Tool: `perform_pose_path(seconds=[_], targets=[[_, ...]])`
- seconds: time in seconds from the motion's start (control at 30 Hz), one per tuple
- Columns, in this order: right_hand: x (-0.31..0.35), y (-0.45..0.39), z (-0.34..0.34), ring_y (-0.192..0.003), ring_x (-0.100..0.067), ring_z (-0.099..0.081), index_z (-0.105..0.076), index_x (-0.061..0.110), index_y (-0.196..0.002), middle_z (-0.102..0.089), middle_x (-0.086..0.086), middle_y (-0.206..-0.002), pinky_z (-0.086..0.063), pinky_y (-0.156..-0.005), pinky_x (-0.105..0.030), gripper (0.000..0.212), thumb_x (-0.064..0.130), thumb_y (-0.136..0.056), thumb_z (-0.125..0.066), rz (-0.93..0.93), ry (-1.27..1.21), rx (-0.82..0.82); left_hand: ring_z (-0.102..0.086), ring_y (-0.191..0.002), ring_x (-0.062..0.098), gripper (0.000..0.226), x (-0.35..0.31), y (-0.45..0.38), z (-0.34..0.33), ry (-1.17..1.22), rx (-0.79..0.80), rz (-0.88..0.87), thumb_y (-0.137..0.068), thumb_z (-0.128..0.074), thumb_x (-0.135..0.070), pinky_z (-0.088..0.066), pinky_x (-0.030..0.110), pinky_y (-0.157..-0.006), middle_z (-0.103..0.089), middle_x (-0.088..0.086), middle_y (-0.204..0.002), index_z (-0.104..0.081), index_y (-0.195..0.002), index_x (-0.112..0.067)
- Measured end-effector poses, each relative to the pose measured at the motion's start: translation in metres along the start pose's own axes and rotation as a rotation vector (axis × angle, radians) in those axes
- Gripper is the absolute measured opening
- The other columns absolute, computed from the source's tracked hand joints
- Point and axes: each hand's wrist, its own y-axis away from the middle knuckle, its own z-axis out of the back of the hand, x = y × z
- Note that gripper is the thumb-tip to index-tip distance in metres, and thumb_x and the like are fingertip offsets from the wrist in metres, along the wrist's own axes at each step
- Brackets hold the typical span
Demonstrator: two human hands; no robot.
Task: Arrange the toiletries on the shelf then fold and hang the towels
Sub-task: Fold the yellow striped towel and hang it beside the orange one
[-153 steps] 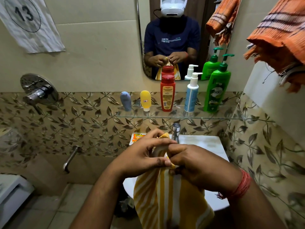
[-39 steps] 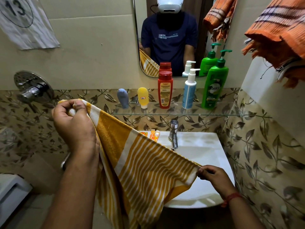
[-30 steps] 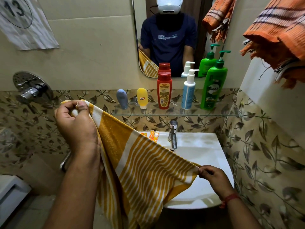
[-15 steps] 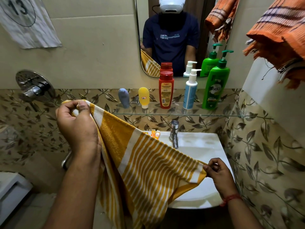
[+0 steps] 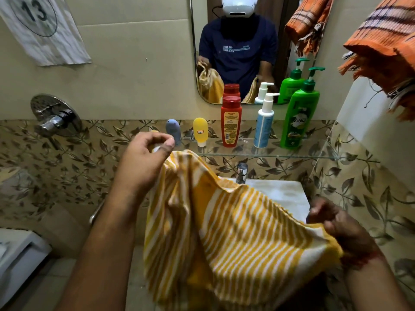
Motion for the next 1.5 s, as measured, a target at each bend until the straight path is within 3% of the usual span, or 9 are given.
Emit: perform_pose_path(seconds=[0.1,0.27,0.43,0.57,0.73,0.9,1.07,1.23,1.5], targets=[[0.022,-0.034,-0.048,-0.078,-0.019,-0.07,-0.064,-0.003,-0.104,-0.069,-0.015,-0.093,-0.057,-0.066,-0.025,0.013,-0.001,-0.092,-0.061,0.098,0.013,0.147,-0.062,-0.105,0.003,0.02,-0.012,0.008,-0.018,0.096,0.128,0.0,-0.101,-0.057,-0.013,-0.045,0.02,-0.09,-0.067,-0.003,-0.111,-0.072,-0.098,-0.026],[0.022,-0.069,-0.107,-0.075,-0.021,-0.073,-0.076,0.009,-0.095,-0.072,-0.013,-0.084,-0.061,-0.062,-0.027,0.033,0.018,-0.065,-0.089,0.048,0.192,-0.083,-0.06,-0.107,-0.004,0.028,-0.027,0.024,-0.04,0.163,0.277,-0.007,-0.101,-0.051,-0.005,-0.046,0.024,-0.101,-0.067,-0.013,-0.107,-0.074,-0.102,-0.023],[0.016,-0.079,-0.123,-0.088,-0.028,-0.073,-0.074,0.004,-0.101,-0.072,-0.017,-0.089,-0.061,-0.075,-0.034,0.027,-0.005,-0.078,-0.064,0.016,0.296,-0.158,-0.059,-0.11,0.0,0.028,-0.034,0.041,-0.052,0.157,0.37,-0.085,-0.101,-0.051,-0.006,-0.046,0.025,-0.099,-0.064,-0.006,-0.112,-0.073,-0.104,-0.022],[0.02,-0.086,-0.138,-0.068,-0.023,-0.068,-0.071,0.002,-0.094,-0.071,-0.015,-0.079,-0.058,-0.062,-0.028,0.013,0.007,-0.081,-0.071,0.086,0.698,-0.211,-0.058,-0.115,0.006,0.033,-0.033,0.05,-0.058,0.156,0.466,-0.118,-0.101,-0.048,-0.003,-0.047,0.032,-0.101,-0.062,-0.008,-0.112,-0.074,-0.108,-0.023],[0.016,-0.089,-0.144,-0.082,-0.012,-0.058,-0.073,0.025,-0.086,-0.055,0.003,-0.089,-0.05,-0.072,-0.027,0.007,0.03,-0.082,-0.073,0.333,1.277,-0.317,-0.064,-0.11,0.011,0.039,-0.031,0.057,-0.06,0.22,0.452,-0.167,-0.096,-0.051,0.006,-0.054,0.035,-0.095,-0.068,-0.005,-0.108,-0.075,-0.108,-0.022],[0.0,-0.091,-0.156,-0.08,-0.013,-0.063,-0.068,0.019,-0.086,-0.062,0.005,-0.084,-0.055,-0.071,-0.039,0.006,0.024,-0.089,-0.069,0.43,1.195,-0.478,-0.07,-0.098,0.021,0.035,-0.03,0.065,-0.065,0.411,0.342,-0.068,-0.095,-0.058,0.003,-0.059,0.035,-0.083,-0.073,0.004,-0.101,-0.068,-0.113,-0.025],[-0.01,-0.092,-0.161,-0.076,-0.011,-0.061,-0.066,0.022,-0.087,-0.064,0.006,-0.082,-0.053,-0.064,-0.032,0.009,0.03,-0.089,-0.067,0.431,1.184,-0.619,-0.072,-0.097,0.022,0.026,-0.027,0.069,-0.067,0.435,0.329,-0.018,-0.093,-0.064,0.001,-0.06,0.038,-0.084,-0.075,0.007,-0.1,-0.067,-0.111,-0.018],[-0.013,-0.092,-0.164,-0.075,-0.015,-0.063,-0.066,0.023,-0.086,-0.065,0.005,-0.079,-0.056,-0.066,-0.04,0.013,0.036,-0.085,-0.067,0.405,1.086,-0.641,-0.072,-0.098,0.014,0.022,-0.024,0.073,-0.067,0.451,0.327,0.005,-0.095,-0.063,-0.003,-0.058,0.027,-0.081,-0.076,0.002,-0.101,-0.069,-0.109,-0.019],[-0.016,-0.089,-0.167,-0.077,-0.018,-0.066,-0.068,0.023,-0.086,-0.067,0.005,-0.079,-0.056,-0.068,-0.048,0.007,0.028,-0.086,-0.072,0.414,1.061,-0.639,-0.074,-0.093,0.017,0.013,-0.022,0.078,-0.07,0.524,0.282,0.049,-0.091,-0.065,-0.012,-0.059,0.034,-0.079,-0.077,0.004,-0.097,-0.074,-0.095,-0.021]])
